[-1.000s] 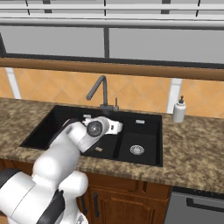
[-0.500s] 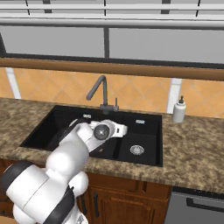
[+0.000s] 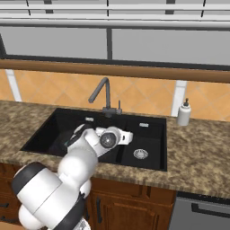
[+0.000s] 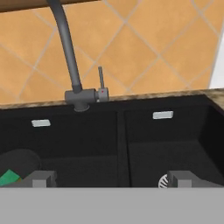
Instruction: Pick the pan and sponge and place them into the sink. Then turn on the water.
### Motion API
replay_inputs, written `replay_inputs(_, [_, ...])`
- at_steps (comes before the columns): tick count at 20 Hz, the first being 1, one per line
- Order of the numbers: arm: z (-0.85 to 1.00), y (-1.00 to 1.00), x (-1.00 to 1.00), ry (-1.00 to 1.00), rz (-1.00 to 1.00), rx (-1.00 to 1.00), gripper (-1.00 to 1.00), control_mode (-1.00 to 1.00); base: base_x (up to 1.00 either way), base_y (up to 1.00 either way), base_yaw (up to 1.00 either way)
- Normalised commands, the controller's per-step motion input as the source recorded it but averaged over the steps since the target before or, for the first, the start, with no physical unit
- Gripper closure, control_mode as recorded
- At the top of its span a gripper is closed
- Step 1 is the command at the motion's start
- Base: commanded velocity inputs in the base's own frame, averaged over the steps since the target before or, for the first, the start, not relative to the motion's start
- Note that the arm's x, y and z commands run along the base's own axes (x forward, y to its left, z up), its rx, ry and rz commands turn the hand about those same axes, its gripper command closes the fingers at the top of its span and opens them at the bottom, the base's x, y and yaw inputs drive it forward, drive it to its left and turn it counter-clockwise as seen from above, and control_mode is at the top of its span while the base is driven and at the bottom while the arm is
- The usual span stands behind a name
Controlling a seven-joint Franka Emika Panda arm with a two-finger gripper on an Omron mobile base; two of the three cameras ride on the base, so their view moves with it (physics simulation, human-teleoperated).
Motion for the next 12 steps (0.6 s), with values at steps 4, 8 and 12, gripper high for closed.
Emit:
replay_inputs(4, [-0.18, -0.01, 0.15, 0.0, 0.0, 0.0, -1.0, -1.0, 0.0, 0.0, 0.0])
replay_inputs(8, [-0.08, 0.0, 0.22, 0.0, 0.0, 0.0, -1.0, -1.0, 0.0, 0.0, 0.0])
replay_inputs(12, [-0.1, 0.0, 0.25, -0.02, 0.0, 0.0, -1.0, -1.0, 0.0, 0.0, 0.0])
